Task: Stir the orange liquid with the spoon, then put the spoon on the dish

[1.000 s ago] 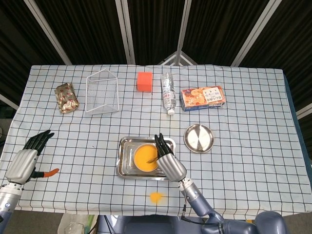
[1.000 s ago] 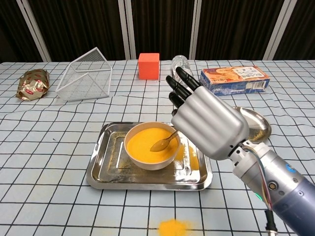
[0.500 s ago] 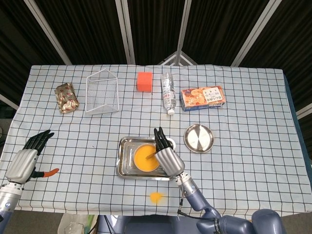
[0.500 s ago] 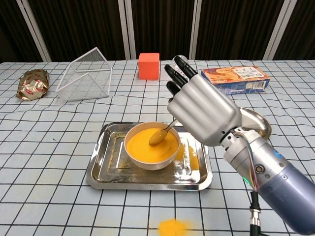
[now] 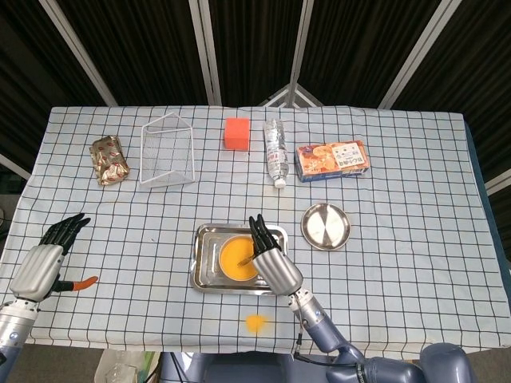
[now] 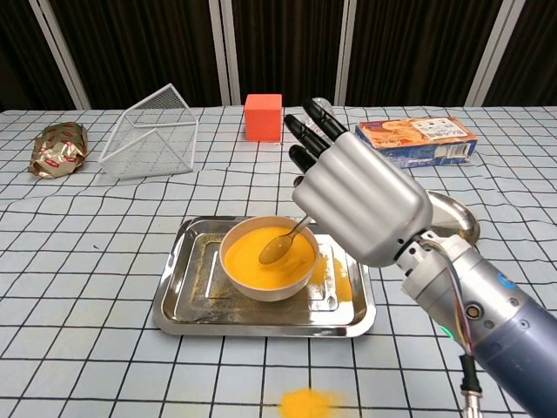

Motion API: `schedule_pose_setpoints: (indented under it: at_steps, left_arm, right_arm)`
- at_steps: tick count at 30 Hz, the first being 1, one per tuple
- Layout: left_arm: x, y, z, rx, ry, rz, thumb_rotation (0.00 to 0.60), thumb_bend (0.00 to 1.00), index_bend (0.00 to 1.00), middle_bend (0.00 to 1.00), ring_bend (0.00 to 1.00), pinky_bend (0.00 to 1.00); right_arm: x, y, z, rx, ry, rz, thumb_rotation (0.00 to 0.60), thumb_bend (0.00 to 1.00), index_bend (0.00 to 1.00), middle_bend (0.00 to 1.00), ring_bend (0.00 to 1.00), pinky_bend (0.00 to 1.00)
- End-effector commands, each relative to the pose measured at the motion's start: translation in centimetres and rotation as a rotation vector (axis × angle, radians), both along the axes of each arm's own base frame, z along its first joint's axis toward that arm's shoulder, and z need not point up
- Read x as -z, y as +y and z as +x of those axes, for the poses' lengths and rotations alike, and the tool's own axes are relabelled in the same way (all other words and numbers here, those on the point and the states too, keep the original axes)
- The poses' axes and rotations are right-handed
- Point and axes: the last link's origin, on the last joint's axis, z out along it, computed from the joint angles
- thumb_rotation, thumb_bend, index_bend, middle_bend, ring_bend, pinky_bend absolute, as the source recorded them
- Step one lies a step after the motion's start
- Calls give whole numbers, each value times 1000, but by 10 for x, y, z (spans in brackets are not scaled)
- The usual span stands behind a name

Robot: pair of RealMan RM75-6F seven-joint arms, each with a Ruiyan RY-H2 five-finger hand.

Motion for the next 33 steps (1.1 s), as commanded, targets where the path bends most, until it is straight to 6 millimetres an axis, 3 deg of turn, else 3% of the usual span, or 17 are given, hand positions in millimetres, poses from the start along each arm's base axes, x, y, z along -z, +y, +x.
schedule_pose_setpoints:
  at_steps: [1,17,33]
  left_arm:
    - [0,0,0,-1,0,0,600,0,0,0,0,20]
    - [1,1,0,-6,0,-2,600,0,0,0,0,20]
    - [1,2,-1,-12,1,-3,600,0,0,0,0,20]
  right_arm:
    - [-2,4,-4,6,9,2,600,778,707,265,0,0]
    - [5,0,-20,57,56,22,600,778,713,265,0,0]
    - [11,-13,-11,92,-22,7,600,778,717,265,0,0]
